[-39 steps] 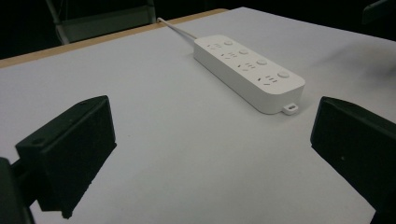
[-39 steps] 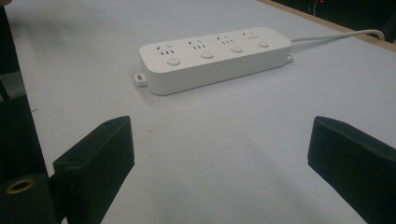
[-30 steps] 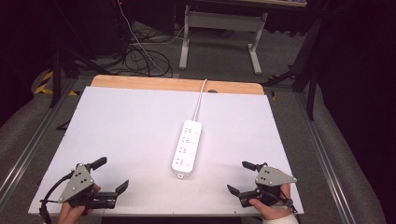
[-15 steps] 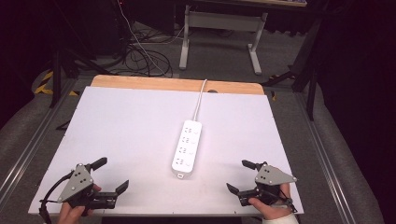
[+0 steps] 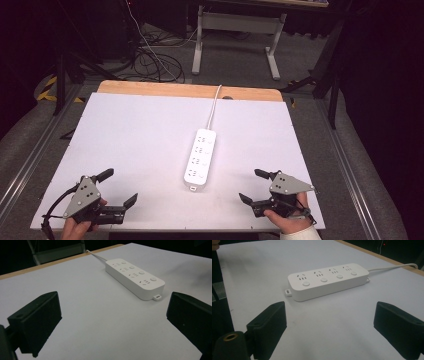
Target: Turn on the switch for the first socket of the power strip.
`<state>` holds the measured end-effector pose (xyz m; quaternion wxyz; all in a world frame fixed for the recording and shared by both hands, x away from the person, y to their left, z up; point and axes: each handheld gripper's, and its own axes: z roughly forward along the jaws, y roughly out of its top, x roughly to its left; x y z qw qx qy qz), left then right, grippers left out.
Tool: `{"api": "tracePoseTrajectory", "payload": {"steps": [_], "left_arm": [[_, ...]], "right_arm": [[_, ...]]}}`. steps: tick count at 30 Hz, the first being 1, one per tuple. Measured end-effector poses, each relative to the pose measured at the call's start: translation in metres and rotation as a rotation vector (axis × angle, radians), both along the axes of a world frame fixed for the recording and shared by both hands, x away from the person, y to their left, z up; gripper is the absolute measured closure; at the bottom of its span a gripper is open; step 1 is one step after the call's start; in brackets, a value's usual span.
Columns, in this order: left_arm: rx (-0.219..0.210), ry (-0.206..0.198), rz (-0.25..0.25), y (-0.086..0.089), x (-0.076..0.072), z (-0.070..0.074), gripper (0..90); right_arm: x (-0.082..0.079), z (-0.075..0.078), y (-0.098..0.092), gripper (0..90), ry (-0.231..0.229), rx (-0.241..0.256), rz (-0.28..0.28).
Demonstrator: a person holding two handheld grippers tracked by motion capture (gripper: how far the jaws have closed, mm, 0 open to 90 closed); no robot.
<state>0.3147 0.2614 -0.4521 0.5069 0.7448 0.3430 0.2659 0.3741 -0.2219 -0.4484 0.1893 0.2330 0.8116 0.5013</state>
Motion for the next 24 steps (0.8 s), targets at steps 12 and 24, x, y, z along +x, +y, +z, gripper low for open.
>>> {"api": "tracePoseTrajectory", "payload": {"steps": [12,24], "left_arm": [[0.009,-0.004,0.001,0.000,0.000,0.000,0.4],[0.009,-0.006,0.005,0.000,0.000,0.000,0.4]], "right_arm": [[0.017,0.024,0.016,15.2,0.008,-0.003,0.009],[0.037,0.041,0.030,15.7,0.020,-0.014,0.013]]}}
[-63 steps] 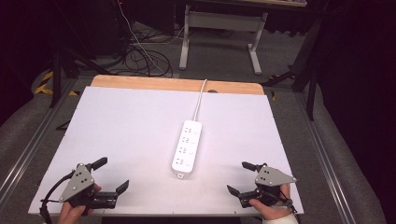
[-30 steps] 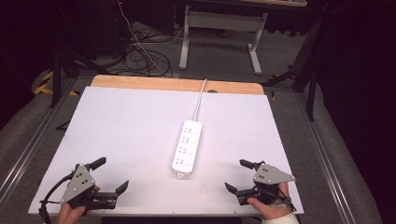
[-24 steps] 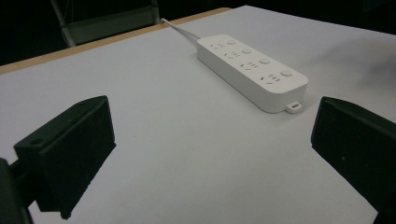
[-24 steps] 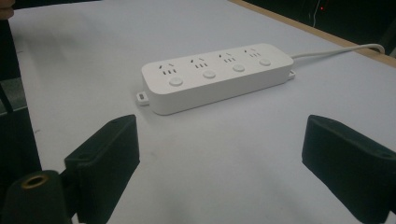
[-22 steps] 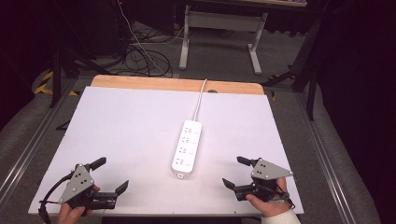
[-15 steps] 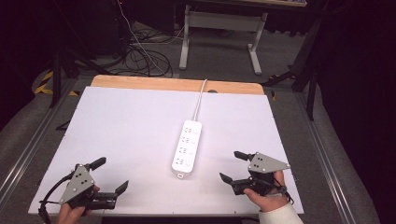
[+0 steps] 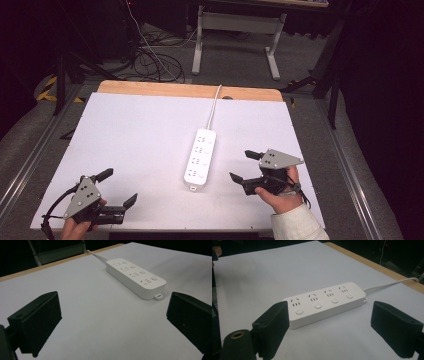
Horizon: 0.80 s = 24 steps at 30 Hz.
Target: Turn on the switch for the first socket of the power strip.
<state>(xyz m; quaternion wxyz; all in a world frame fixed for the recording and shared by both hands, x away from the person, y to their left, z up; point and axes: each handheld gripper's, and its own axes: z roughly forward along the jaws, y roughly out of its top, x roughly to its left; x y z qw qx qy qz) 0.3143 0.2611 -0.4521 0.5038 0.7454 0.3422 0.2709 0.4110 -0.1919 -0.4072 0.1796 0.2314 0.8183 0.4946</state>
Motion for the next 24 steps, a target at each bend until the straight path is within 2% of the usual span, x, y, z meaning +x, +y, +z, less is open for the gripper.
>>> {"api": "tracePoseTrajectory", "payload": {"steps": [13,24], "left_arm": [[0.001,-0.006,0.005,0.001,0.000,0.000,0.4],[0.003,-0.008,0.006,0.001,0.000,0.000,0.4]], "right_arm": [[0.025,0.011,0.017,17.6,0.003,-0.033,-0.001],[0.043,0.012,0.031,20.3,0.003,-0.048,0.008]]}}
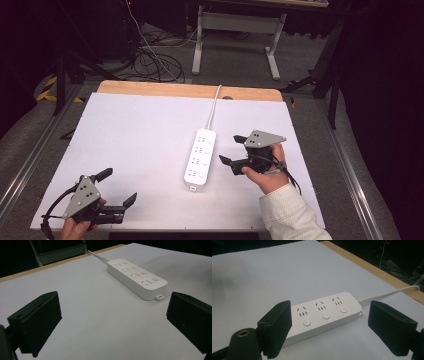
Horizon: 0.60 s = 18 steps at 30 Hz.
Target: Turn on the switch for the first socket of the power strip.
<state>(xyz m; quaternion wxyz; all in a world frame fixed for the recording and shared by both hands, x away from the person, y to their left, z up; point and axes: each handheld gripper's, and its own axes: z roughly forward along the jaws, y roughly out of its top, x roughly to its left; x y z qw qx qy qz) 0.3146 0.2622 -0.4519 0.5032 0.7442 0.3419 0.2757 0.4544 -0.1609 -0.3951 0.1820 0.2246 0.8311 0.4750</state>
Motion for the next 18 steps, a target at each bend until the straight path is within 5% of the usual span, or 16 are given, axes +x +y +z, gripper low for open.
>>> {"api": "tracePoseTrajectory", "payload": {"steps": [18], "left_arm": [[-0.001,-0.003,0.005,0.001,0.001,0.000,0.4]], "right_arm": [[0.036,-0.007,0.022,31.8,0.049,-0.013,-0.021]]}}
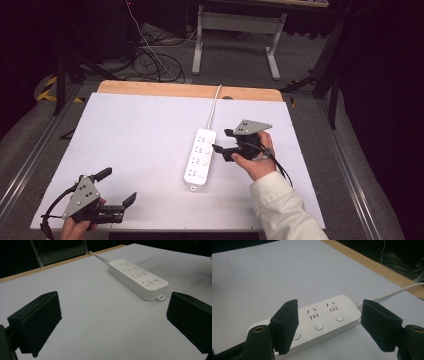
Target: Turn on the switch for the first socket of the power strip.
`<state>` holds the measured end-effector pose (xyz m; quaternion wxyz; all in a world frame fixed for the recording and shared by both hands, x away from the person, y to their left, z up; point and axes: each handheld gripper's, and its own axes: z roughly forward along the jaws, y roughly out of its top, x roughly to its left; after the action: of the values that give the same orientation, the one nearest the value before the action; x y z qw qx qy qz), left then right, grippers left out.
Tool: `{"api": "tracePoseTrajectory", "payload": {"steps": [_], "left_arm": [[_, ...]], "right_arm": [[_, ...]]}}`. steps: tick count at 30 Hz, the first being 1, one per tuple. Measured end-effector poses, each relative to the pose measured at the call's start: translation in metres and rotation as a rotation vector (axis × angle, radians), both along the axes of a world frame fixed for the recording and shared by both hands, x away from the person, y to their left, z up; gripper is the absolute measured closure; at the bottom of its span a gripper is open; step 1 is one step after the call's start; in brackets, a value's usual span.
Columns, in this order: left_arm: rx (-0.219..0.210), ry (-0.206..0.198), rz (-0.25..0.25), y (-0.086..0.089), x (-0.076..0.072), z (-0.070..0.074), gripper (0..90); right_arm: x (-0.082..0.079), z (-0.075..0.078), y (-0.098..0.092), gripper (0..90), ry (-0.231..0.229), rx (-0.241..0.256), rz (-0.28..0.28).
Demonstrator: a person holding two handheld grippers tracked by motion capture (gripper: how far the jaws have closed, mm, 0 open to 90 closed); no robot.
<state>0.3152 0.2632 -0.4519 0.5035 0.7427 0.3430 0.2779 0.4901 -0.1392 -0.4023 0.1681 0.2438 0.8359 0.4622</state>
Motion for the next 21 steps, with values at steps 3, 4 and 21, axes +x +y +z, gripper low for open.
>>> {"api": "tracePoseTrajectory", "payload": {"steps": [3,4,21], "left_arm": [[0.002,-0.001,-0.001,0.000,0.000,0.000,0.4],[-0.002,0.001,0.000,0.000,0.000,0.000,0.4],[0.000,-0.002,0.000,0.001,0.001,-0.001,0.4]], "right_arm": [[0.006,-0.004,0.003,40.8,0.029,0.003,-0.003],[0.008,-0.005,0.003,43.7,0.039,0.007,-0.006],[0.033,-0.022,0.021,87.7,0.094,-0.027,-0.021]]}}
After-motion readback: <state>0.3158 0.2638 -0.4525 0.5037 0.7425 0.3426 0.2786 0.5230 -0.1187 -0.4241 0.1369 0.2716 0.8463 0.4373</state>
